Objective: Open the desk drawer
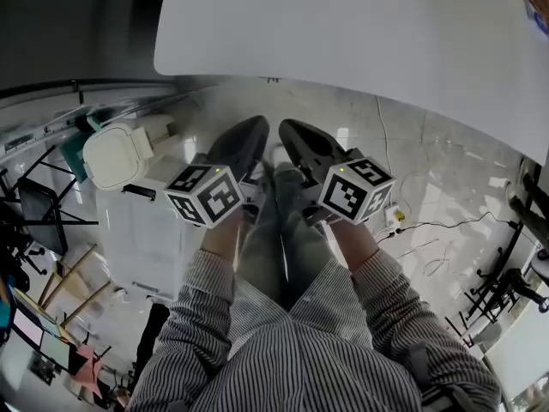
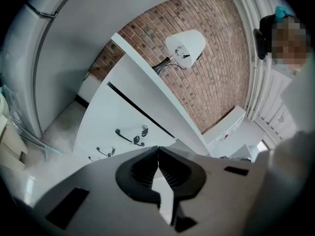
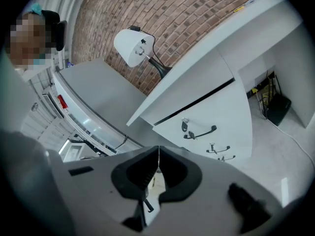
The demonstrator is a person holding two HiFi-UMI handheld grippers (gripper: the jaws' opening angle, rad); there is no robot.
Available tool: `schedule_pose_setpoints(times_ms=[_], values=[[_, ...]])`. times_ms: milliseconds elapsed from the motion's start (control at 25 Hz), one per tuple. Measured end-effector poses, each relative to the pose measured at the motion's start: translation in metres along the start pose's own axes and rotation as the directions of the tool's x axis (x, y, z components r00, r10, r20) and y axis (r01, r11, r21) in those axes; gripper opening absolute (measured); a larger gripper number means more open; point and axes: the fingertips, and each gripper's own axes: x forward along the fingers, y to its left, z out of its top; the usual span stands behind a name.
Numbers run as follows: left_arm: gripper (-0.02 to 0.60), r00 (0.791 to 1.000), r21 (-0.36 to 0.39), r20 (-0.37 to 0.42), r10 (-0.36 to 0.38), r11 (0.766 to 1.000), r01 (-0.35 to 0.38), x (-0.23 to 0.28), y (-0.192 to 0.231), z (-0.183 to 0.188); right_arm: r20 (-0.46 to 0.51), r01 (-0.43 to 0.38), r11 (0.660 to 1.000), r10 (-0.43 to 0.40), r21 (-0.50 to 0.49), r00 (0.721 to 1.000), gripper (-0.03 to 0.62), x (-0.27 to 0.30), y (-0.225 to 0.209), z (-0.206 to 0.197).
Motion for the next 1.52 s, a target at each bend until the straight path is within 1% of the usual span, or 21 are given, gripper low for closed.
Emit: schedule_pose_setpoints(times_ms=[160,360,480,640,800,920,1080,1280,1520], values=[[0.015,1.000,-0.008,0.005,0.004,1.000,-0.004,0.001,0.010,-0.006,-0.001,-0.001,1.000,0.001,0.024,1.000,0.018,0.004,-0.005,-0.012],[0.015,1.000,-0.036,0.014,0.012,0.999,-0.012,0.009,0.029,-0.012,0.012,0.029,0.998,-0.030,0.053,0.999,0.018,0.014,-0.022,-0.020],[0.015,1.000,-0.071,0.018,0.017,0.997,-0.016,0.012,0.037,-0.014,0.022,0.025,0.997,-0.027,0.075,0.999,0.018,0.018,-0.027,-0.022],[0.015,1.000,-0.128,0.010,-0.002,0.992,0.004,0.020,0.042,-0.021,0.052,-0.003,0.996,-0.002,0.094,0.999,0.018,0.022,-0.034,-0.022],[0.015,1.000,-0.143,0.019,-0.004,0.990,0.007,0.033,0.050,-0.017,0.066,-0.014,0.986,0.003,0.165,0.998,0.018,0.029,-0.049,-0.019],[0.015,1.000,-0.160,0.013,-0.028,0.987,0.029,0.040,0.050,-0.018,0.054,-0.008,0.984,-0.001,0.178,0.999,0.018,0.031,-0.056,-0.021],[0.015,0.999,-0.151,0.001,-0.039,0.988,0.039,0.049,0.055,-0.018,0.067,-0.007,0.981,-0.007,0.195,0.998,0.018,0.039,-0.065,-0.015],[0.015,0.998,-0.170,0.007,-0.064,0.983,0.065,0.058,0.061,-0.016,0.085,-0.006,0.968,-0.016,0.251,0.996,0.020,0.044,-0.080,-0.015],[0.017,0.999,-0.114,-0.019,-0.031,0.993,0.028,0.063,0.071,-0.024,0.118,-0.023,0.950,-0.015,0.313,0.993,0.020,0.047,-0.089,-0.021]])
